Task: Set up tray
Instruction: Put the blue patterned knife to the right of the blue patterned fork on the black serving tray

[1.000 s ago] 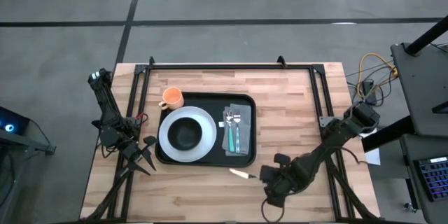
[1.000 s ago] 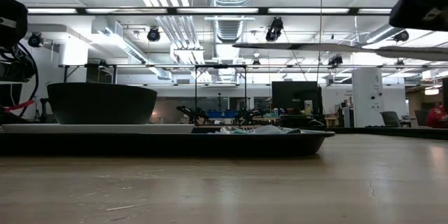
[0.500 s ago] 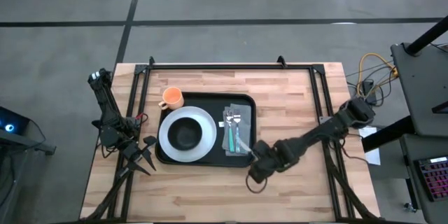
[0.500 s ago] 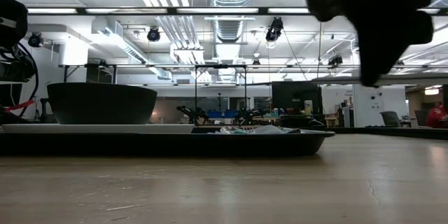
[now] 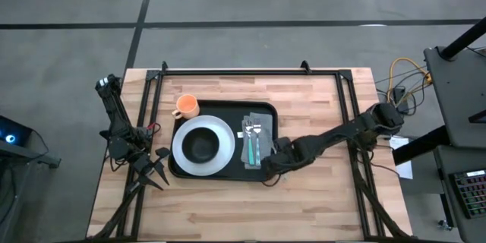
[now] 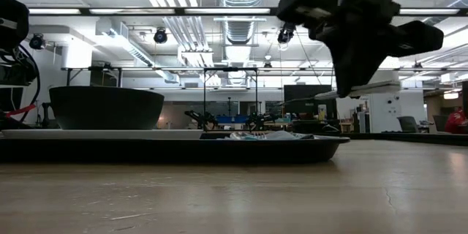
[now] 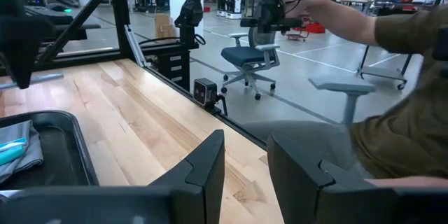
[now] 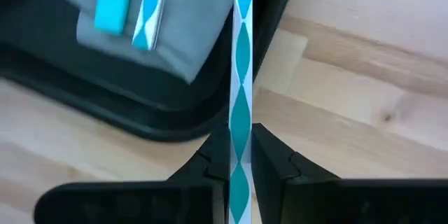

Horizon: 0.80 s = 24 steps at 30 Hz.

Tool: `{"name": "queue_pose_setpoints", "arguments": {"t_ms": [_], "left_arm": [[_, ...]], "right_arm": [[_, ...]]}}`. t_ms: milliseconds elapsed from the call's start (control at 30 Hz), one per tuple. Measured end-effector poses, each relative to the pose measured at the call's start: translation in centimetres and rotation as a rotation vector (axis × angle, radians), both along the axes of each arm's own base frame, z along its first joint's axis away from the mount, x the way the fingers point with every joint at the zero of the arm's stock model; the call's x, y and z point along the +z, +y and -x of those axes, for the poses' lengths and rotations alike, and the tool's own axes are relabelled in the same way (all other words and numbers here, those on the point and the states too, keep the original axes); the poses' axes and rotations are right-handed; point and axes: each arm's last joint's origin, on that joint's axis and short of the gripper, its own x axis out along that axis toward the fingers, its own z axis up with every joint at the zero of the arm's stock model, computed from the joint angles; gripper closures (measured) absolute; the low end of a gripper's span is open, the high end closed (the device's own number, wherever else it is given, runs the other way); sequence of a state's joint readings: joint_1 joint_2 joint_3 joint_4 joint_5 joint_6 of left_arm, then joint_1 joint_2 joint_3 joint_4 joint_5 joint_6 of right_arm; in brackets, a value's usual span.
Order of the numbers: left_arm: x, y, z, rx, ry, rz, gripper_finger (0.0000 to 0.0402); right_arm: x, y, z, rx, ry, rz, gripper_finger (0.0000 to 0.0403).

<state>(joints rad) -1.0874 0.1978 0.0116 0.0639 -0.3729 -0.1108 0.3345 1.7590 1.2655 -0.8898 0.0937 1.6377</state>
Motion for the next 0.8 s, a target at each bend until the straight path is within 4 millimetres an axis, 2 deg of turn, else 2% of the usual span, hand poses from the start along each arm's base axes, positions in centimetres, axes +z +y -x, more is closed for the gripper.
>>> {"name": "queue_pose_setpoints", "arguments": {"t_ms": [333,567,800], "left_arm": [[0.0,0.0,0.0,0.0,0.0,0.0,0.0311],[0.0,0.0,0.0,0.001,0.0,0.0,0.0311],[0.0,0.0,0.0,0.001,0.0,0.0,0.0311]], "right_arm": [[-1.6,-1.0,-2.2,-0.241,0.042,-0.084,0.0381],[-2.4,-0.8,-4.3,-0.346,0.035,-0.085,0.0381],[-3.5,-1.9,-6.4,-0.413,0.029,-0.053,0.038]]}}
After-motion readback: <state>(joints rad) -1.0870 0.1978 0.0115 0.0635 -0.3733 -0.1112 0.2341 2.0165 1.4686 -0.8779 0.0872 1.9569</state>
